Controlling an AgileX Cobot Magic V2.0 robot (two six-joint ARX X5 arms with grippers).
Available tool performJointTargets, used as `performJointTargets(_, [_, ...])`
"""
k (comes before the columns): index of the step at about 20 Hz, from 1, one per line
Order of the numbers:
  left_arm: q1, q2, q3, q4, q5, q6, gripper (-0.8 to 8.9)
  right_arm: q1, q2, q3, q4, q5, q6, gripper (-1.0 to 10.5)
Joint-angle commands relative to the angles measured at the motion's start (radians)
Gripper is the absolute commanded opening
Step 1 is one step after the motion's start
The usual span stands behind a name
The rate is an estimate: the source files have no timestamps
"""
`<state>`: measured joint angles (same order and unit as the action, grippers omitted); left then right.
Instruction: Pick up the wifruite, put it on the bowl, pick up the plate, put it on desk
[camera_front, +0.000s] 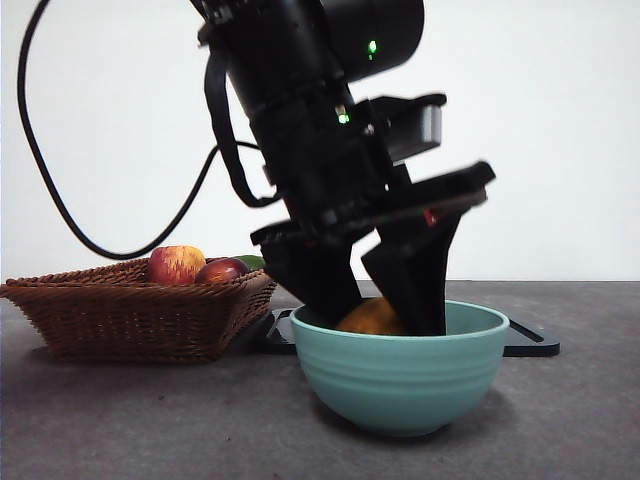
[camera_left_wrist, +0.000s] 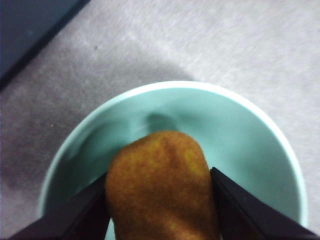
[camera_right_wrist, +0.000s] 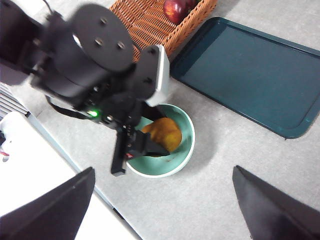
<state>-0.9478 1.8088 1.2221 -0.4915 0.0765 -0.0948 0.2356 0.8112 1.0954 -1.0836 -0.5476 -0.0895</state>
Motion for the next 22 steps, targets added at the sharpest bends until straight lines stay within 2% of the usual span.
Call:
performJointTargets(1, [-0.015, 0.043, 0.021, 0.013, -0.003, 0.004, 2.24, 0.005, 0.004, 0.019, 0.008, -0.002, 0.007, 4.4])
performJointTargets(4, [-0.021, 0.056, 0.021, 0.01, -0.002, 0.003, 3.2, 0.005, 0.004, 0.019, 0.008, -0.002, 0.007, 4.4])
performJointTargets(6, [-0.029, 0.056, 0.021, 0.017, -0.002, 0.003, 3.47, 0.005, 0.004, 0.019, 0.008, -0.002, 0.007, 4.4])
performJointTargets(11, [-0.031, 0.045, 0.042, 0.008, -0.002, -0.002, 3.46, 0.005, 0.004, 0.019, 0.007, -0.002, 0.007, 4.4])
performJointTargets(17, [-0.026, -0.016, 0.096, -0.085, -0.002, -0.001, 3.46, 0.005, 0.004, 0.019, 0.006, -0.002, 0.007, 4.4])
performJointTargets(22, [0.016, -0.179, 0.097, -0.089, -0.002, -0.005, 3.46, 0.005, 0.004, 0.019, 0.006, -0.002, 0.007, 4.4])
